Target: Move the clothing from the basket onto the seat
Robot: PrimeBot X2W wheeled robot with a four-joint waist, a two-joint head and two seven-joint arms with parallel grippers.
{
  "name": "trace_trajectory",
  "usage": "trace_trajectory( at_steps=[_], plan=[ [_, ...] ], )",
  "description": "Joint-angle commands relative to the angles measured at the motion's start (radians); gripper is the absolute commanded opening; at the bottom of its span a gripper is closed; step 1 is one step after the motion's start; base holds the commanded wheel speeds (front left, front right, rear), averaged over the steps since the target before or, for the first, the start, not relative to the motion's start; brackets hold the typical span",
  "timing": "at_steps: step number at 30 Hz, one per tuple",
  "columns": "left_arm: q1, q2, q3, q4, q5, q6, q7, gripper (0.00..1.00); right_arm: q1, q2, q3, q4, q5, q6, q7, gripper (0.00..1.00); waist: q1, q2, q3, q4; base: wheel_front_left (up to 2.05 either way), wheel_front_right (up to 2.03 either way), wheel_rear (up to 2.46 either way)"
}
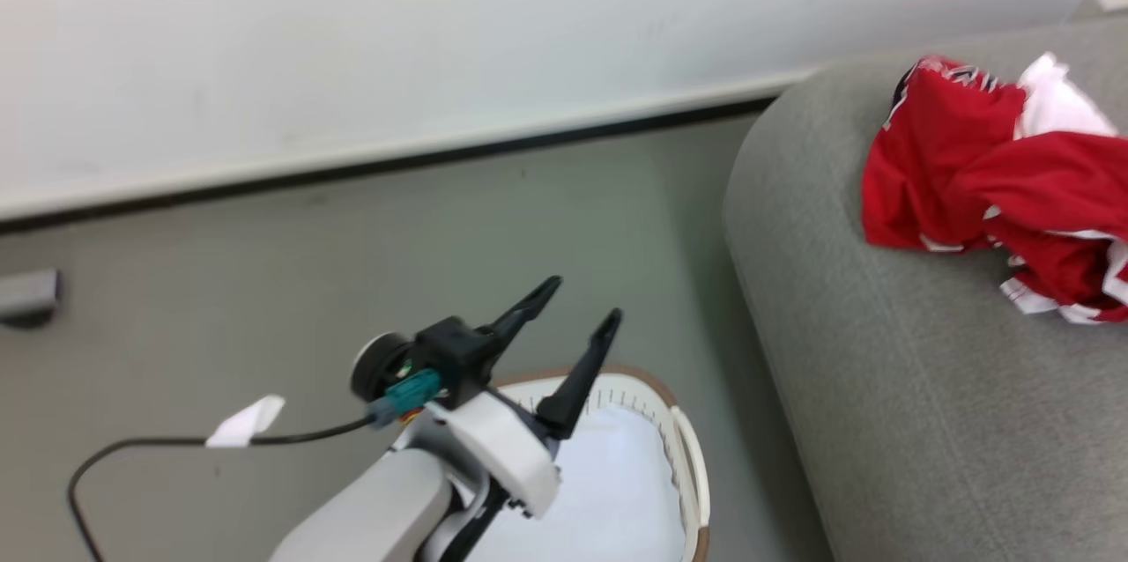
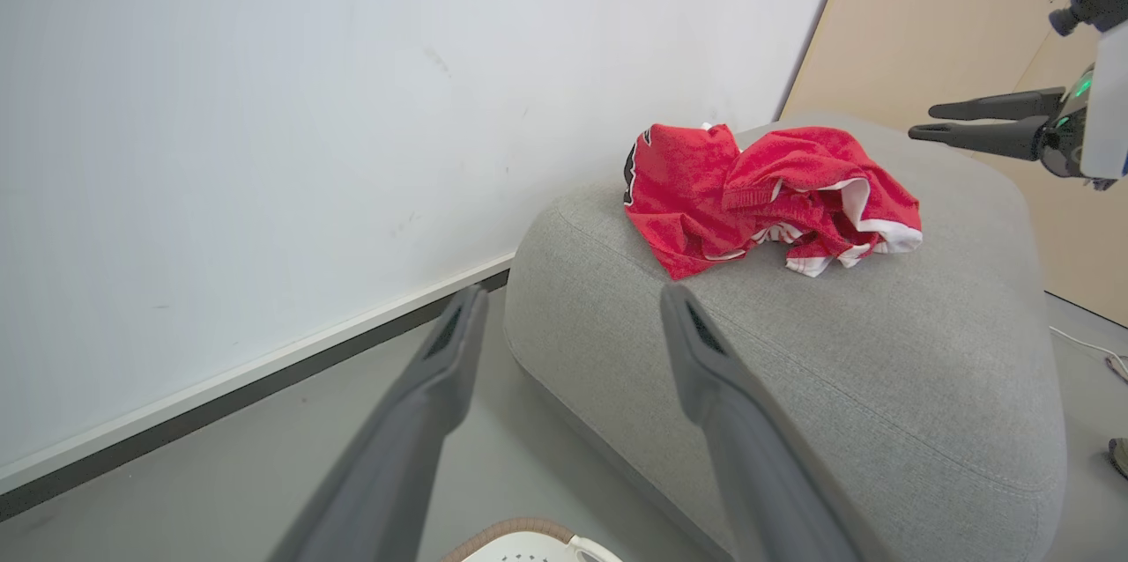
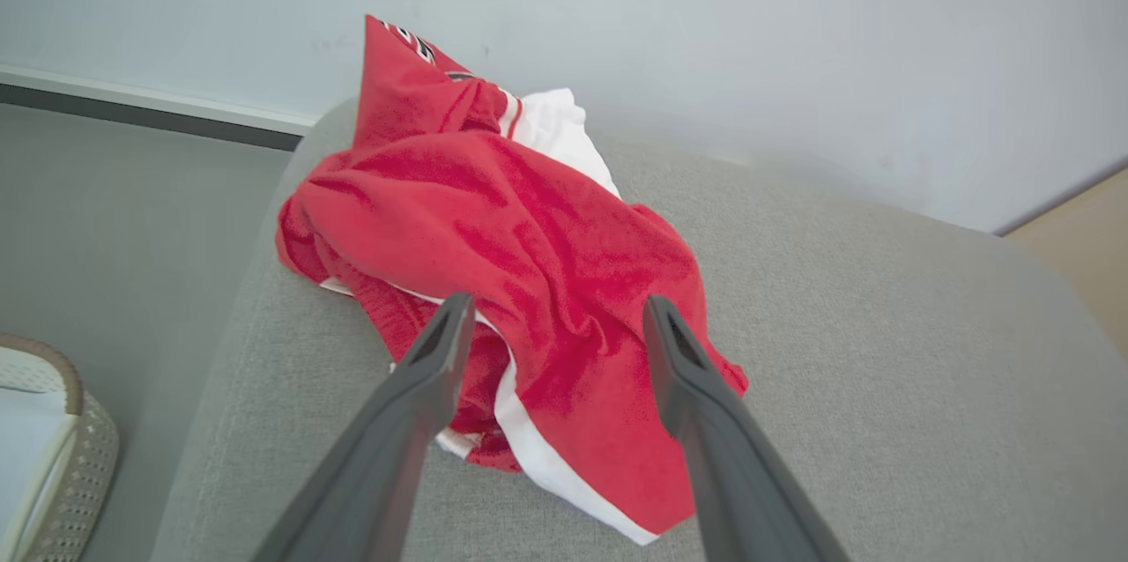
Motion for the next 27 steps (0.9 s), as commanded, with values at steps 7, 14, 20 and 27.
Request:
trace_trajectory(
  at_steps=[7, 14, 20, 27],
  plan=[
    [0.083, 0.053, 0.094, -0.052, -0.034, 0.050, -0.008, 1.00, 0.021, -0.032, 0.026, -0.141, 0.033, -0.003, -0.084, 1.00, 0.0001, 0.0000, -0.141, 0.032, 0.00, 0.00, 0.00],
    [0.176, 0.091, 0.221, -0.120, -0.036, 0.100, -0.008, 1.00, 0.083, 0.013, -0.059, -0.224, 0.004, -0.003, -0.208, 1.00, 0.0001, 0.0000, -0.203, 0.087, 0.00, 0.00, 0.00],
    [0.277, 0.100, 0.334, -0.173, -0.015, 0.151, -0.008, 1.00, 0.210, 0.119, -0.222, -0.279, -0.065, -0.003, -0.258, 1.00, 0.0001, 0.0000, -0.222, 0.123, 0.00, 0.00, 0.00],
    [0.429, 0.056, 0.509, -0.215, 0.043, 0.178, -0.008, 1.00, 0.451, 0.331, -0.472, -0.417, -0.207, -0.003, -0.265, 1.00, 0.0001, 0.0000, -0.222, 0.147, 0.00, 0.00, 0.00]
  ],
)
